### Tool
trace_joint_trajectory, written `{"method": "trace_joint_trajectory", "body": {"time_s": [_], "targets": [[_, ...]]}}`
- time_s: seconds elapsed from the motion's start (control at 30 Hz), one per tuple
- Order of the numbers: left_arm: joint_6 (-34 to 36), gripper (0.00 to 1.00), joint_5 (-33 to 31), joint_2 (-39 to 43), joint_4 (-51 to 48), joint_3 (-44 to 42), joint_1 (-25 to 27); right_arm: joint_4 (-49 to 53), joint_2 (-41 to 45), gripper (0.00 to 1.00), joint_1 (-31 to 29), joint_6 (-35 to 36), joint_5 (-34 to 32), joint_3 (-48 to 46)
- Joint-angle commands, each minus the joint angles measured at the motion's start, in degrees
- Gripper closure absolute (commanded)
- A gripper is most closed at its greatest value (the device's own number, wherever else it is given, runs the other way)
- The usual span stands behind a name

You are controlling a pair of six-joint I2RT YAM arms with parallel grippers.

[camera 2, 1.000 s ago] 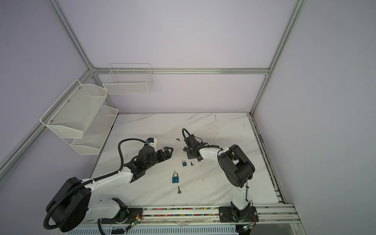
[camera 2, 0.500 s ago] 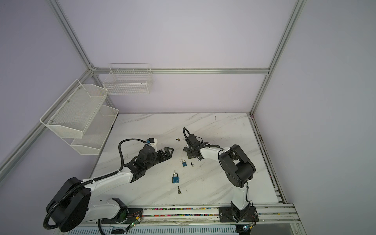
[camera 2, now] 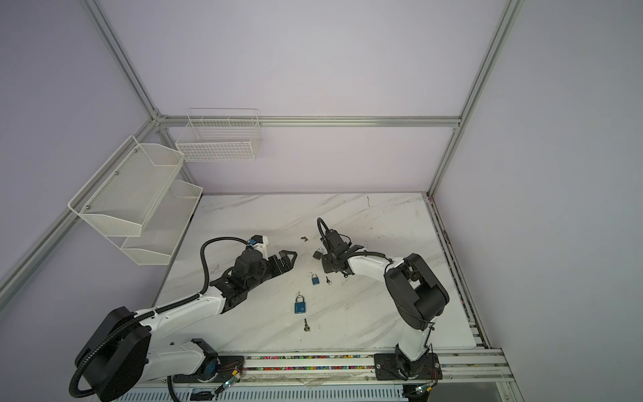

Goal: Unlock with the key
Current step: 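Lower the right gripper and pinch the silver key by its ring end, then raise the key in the right gripper toward the left gripper while the left rises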

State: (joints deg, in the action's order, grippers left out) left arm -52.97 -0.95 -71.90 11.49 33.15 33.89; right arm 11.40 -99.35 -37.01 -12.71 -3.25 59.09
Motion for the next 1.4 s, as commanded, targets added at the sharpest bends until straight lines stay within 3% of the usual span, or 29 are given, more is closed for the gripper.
{"method": "trace_joint_trajectory", "body": {"time_s": [0.0,0.27,0.6,1.13,1.37], "targets": [[-0.63,0.00,2.08,1.77,2.92,5.94,0.23,-0.19,4.34,1.00,0.19,0.72,3.39,-0.90],[-0.12,0.04,7.18,1.37,4.86,10.01,0.94,-0.50,12.79,1.00,0.19,0.27,12.22,-1.72],[-0.52,0.25,12.22,-3.82,9.46,15.92,3.21,-3.71,20.33,1.00,0.20,-2.87,21.75,-2.36],[-2.22,0.60,11.58,-7.37,18.26,15.37,4.56,-8.47,24.91,1.00,0.19,-7.11,26.26,-5.38],[-2.49,0.68,10.62,-7.81,18.75,14.81,4.52,-9.42,25.14,1.00,0.19,-7.58,26.78,-6.01]]}}
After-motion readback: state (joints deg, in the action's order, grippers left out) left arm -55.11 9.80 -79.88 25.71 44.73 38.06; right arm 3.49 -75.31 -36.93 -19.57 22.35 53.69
